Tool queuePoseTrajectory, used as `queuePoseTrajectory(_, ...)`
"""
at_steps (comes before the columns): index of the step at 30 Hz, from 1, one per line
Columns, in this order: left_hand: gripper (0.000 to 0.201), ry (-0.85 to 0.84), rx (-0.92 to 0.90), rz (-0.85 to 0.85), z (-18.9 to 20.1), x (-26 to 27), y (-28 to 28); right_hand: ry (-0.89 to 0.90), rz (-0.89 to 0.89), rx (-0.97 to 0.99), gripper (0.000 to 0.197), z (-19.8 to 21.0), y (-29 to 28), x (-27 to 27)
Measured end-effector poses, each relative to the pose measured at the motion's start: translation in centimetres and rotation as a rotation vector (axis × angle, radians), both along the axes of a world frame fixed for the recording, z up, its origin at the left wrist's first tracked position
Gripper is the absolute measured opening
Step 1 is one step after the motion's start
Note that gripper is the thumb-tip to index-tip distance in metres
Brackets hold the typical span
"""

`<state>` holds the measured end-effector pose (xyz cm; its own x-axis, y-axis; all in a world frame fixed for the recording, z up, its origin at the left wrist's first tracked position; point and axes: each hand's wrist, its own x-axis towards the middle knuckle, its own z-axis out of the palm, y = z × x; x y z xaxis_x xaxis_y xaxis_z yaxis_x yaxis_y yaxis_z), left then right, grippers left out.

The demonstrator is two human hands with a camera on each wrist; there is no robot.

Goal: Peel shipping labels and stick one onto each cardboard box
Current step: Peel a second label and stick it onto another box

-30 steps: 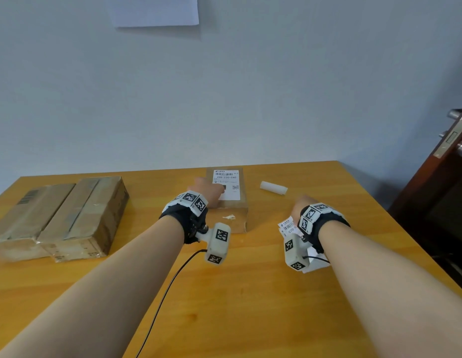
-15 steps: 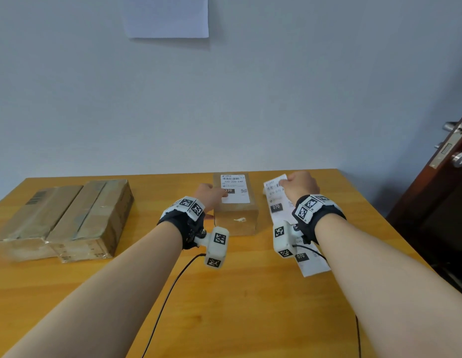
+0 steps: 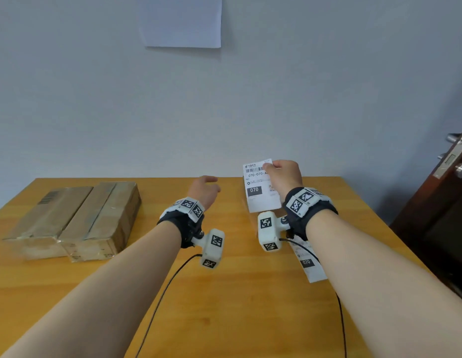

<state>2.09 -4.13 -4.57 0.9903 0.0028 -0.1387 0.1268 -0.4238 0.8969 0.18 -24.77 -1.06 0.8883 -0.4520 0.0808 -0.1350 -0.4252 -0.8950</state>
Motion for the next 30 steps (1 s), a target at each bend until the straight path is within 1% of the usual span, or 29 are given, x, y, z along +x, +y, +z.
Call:
queuePoseTrajectory(2, 0.039, -0.047, 0.130, 0.087, -0.1, 0.0, 3.0, 0.026, 0.044, 0.021, 0.031, -0.7, 1.4, 0.3)
queuePoseTrajectory(5, 0.047, -0.059, 0.362, 0.199, -0.2, -0.5, 6.9, 0.058, 0.100, 0.064, 0.028, -1.7, 3.6, 0.9)
queuePoseTrajectory(8, 0.056, 0.019, 0.640, 0.325, 0.2, -1.0, 9.8, 0.115, 0.140, 0.053, 0.028, -2.7, 5.4, 1.5)
queuePoseTrajectory(11, 0.067, 0.136, 0.795, 0.419, 0.3, -1.1, 12.5, 0.164, 0.179, -0.001, 0.033, -3.3, 6.5, 2.1)
queuePoseTrajectory(13, 0.078, 0.200, 0.831, 0.466, -0.3, -0.8, 14.5, 0.187, 0.191, -0.049, 0.032, -3.5, 7.0, 2.4)
queuePoseTrajectory(16, 0.085, 0.264, 0.817, 0.517, -0.8, -1.2, 16.6, 0.217, 0.190, -0.098, 0.031, -3.6, 7.5, 2.8)
queuePoseTrajectory(19, 0.093, 0.383, 0.824, 0.471, -0.5, -2.4, 17.6, 0.224, 0.187, -0.115, 0.034, -3.5, 7.7, 3.0)
queuePoseTrajectory(22, 0.098, 0.448, 0.818, 0.461, -0.8, -2.1, 17.4, 0.235, 0.193, -0.118, 0.035, -3.5, 7.9, 3.0)
queuePoseTrajectory(25, 0.092, 0.467, 0.829, 0.432, -1.4, -1.1, 16.5, 0.242, 0.190, -0.123, 0.036, -3.6, 8.2, 2.9)
queuePoseTrajectory(28, 0.073, 0.431, 0.833, 0.410, -1.6, -1.0, 15.5, 0.239, 0.185, -0.116, 0.035, -3.7, 8.3, 2.6)
queuePoseTrajectory(29, 0.070, 0.420, 0.826, 0.398, -1.5, -1.1, 15.0, 0.237, 0.180, -0.108, 0.035, -3.7, 8.2, 2.6)
queuePoseTrajectory(30, 0.073, 0.407, 0.819, 0.381, -1.4, -1.2, 14.5, 0.232, 0.171, -0.102, 0.036, -3.7, 8.1, 2.5)
